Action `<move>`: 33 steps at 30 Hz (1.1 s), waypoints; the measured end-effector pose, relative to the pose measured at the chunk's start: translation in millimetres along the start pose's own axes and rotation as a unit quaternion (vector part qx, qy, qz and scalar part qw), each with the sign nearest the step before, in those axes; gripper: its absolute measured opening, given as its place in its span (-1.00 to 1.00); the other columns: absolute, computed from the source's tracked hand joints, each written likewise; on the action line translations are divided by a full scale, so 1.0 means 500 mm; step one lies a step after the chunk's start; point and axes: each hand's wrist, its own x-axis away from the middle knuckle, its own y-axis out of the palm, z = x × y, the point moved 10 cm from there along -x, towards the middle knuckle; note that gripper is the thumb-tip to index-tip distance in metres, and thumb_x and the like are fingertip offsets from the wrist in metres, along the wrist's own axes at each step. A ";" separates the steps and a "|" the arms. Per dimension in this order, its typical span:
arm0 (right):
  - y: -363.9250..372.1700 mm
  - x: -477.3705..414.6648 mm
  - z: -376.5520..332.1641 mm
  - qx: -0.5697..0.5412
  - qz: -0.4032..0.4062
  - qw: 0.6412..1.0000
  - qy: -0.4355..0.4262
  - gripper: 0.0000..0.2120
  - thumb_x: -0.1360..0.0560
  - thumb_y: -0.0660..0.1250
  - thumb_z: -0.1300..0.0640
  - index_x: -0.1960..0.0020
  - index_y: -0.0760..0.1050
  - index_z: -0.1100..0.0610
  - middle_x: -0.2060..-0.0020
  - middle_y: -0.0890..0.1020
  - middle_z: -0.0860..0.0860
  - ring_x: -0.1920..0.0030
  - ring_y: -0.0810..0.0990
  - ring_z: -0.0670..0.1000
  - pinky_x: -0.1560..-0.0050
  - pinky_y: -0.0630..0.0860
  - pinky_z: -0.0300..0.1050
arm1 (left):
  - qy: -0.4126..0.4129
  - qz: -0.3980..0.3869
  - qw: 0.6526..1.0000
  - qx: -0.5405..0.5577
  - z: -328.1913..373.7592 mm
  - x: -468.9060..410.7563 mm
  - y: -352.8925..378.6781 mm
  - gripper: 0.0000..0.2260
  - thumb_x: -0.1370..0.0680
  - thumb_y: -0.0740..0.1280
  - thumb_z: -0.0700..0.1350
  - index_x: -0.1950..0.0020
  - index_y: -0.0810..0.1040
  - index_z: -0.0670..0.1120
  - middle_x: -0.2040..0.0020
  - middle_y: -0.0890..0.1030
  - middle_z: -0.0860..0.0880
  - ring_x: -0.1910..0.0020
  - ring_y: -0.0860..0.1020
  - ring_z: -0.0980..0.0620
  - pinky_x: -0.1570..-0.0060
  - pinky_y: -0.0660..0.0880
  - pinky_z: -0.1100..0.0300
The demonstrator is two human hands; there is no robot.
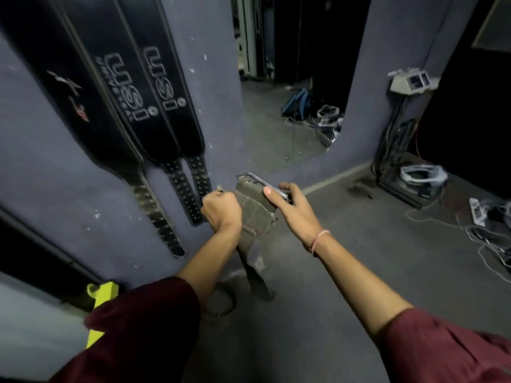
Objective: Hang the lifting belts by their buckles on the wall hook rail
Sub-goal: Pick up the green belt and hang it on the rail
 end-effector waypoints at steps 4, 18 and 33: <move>0.092 0.033 -0.061 -0.095 0.024 0.995 -0.034 -0.46 -0.39 0.44 -0.29 -0.22 0.43 -0.01 -0.07 0.66 -0.07 -0.14 0.64 -0.05 -0.23 0.56 0.04 | 0.000 0.042 0.996 0.082 0.085 -0.032 -0.065 -0.75 -0.53 0.22 -0.29 -0.07 0.64 -0.35 -0.09 0.65 -0.34 -0.08 0.58 -0.32 0.08 0.42 0.02; 0.223 -0.057 -0.430 -0.189 0.022 0.955 -0.226 -0.86 -0.60 0.30 0.26 -0.13 0.58 0.22 0.02 0.72 0.02 -0.03 0.68 -0.04 -0.06 0.61 -0.18 | 0.182 -0.324 0.878 0.302 0.321 -0.133 -0.153 -0.78 -0.61 0.32 -0.15 -0.17 0.59 -0.26 -0.07 0.70 -0.21 -0.06 0.67 -0.12 -0.07 0.61 0.01; 0.405 -0.118 -0.379 -0.193 -0.106 0.957 -0.187 -0.82 -0.57 0.32 0.34 -0.15 0.58 0.33 -0.04 0.71 0.19 -0.05 0.69 0.09 -0.06 0.63 0.06 | 0.303 -0.144 0.878 0.341 0.508 -0.263 -0.312 -0.53 -0.45 0.42 0.12 -0.06 0.56 -0.28 -0.04 0.65 -0.30 -0.08 0.62 -0.22 -0.25 0.45 -0.33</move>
